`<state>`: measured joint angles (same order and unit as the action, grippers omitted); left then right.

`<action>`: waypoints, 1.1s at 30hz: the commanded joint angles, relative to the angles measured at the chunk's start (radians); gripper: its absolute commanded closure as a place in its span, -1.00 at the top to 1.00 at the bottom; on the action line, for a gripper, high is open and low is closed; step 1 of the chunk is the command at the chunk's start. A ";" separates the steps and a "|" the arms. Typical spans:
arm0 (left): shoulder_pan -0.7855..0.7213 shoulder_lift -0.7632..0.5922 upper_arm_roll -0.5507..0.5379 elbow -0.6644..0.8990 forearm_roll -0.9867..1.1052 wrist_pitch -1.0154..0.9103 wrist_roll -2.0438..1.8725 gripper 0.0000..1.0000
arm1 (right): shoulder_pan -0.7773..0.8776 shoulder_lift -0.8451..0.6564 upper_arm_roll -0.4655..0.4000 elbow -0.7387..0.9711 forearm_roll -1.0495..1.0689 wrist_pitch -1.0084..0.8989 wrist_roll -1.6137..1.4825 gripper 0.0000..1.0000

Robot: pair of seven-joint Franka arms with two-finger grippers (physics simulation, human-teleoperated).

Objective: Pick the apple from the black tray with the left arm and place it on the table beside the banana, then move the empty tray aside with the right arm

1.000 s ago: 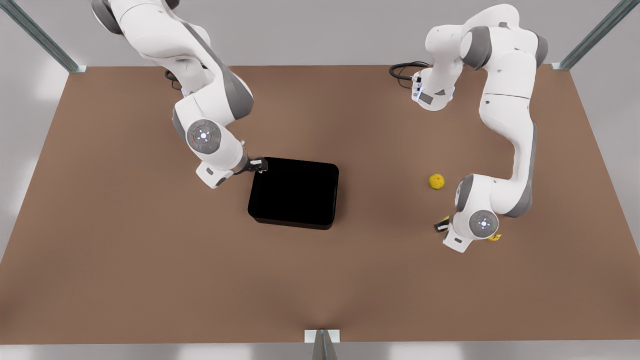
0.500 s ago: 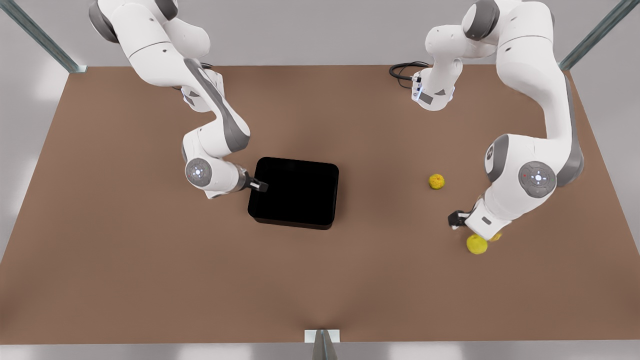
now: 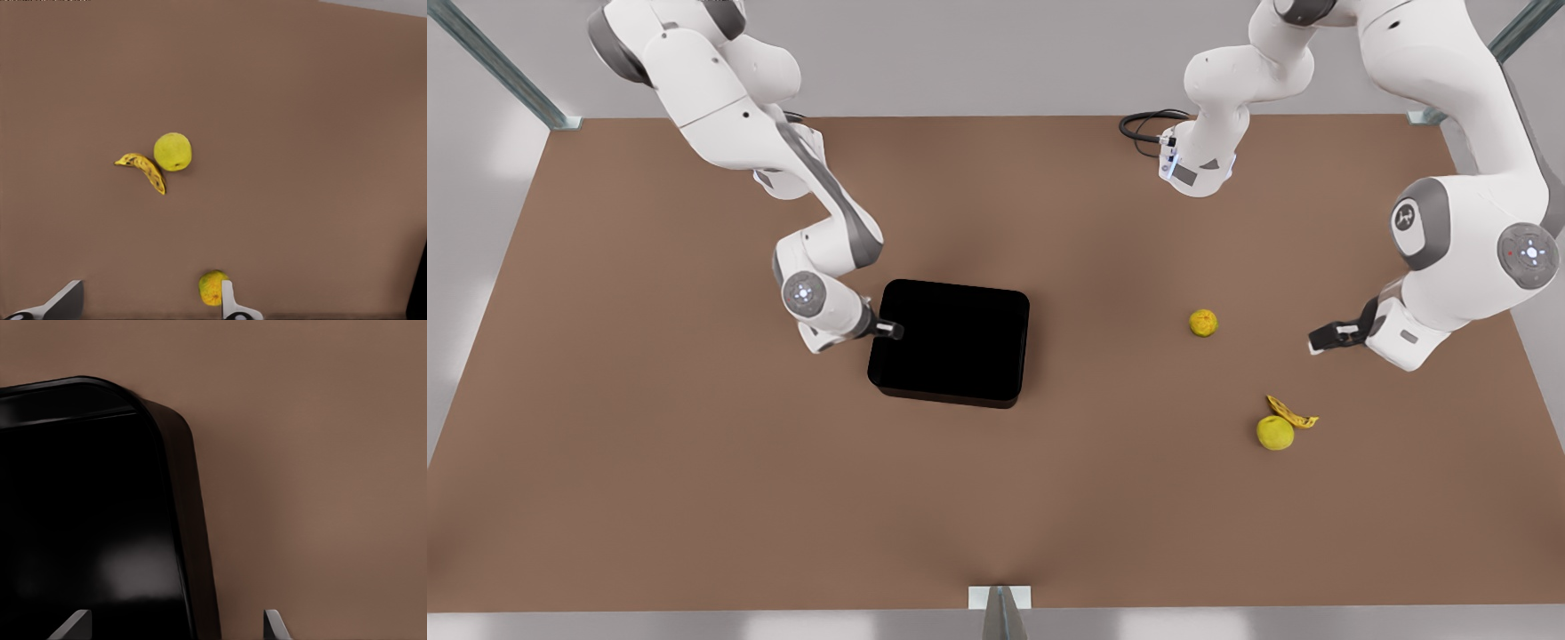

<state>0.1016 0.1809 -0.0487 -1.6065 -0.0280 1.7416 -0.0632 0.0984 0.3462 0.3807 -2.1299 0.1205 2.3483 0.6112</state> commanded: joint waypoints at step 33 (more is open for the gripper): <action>-0.029 0.071 -0.014 0.189 0.051 0.012 0.220 1.00 | -0.106 -0.105 -0.020 0.261 -0.022 -0.434 -0.360 -0.73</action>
<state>0.0744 0.2410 -0.0631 -1.4340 -0.0006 1.6904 0.0964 0.0054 0.2435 0.3596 -1.8859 0.1213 2.1488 0.4159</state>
